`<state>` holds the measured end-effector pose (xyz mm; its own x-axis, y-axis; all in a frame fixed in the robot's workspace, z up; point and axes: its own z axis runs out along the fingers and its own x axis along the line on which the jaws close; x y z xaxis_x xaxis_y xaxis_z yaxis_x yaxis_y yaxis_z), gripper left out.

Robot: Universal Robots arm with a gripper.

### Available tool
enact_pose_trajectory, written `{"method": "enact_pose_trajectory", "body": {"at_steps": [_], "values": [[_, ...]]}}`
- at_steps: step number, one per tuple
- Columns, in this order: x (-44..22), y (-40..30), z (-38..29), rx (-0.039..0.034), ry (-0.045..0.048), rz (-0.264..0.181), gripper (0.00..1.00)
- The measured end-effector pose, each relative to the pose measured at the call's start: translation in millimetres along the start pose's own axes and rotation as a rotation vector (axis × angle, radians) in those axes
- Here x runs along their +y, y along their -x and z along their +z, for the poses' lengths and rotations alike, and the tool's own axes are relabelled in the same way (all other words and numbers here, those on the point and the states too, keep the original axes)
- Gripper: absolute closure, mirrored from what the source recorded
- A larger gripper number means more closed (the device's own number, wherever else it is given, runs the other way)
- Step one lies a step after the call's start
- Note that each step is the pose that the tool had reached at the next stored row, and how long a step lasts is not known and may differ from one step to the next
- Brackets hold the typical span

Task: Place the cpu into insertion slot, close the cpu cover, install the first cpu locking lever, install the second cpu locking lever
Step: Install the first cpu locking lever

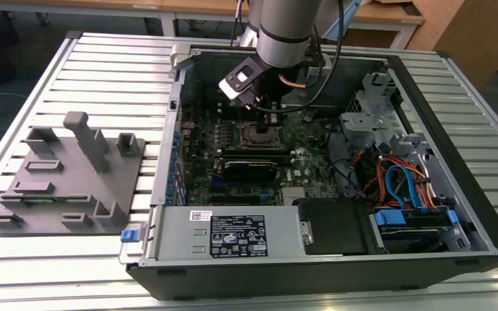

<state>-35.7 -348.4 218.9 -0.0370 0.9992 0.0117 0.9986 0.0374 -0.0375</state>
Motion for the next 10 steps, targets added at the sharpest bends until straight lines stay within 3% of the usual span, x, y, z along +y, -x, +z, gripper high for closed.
{"method": "enact_pose_trajectory", "body": {"at_steps": [10], "values": [[-0.1,0.0,-0.1,-0.0004,0.0072,0.000,0.89]]}}
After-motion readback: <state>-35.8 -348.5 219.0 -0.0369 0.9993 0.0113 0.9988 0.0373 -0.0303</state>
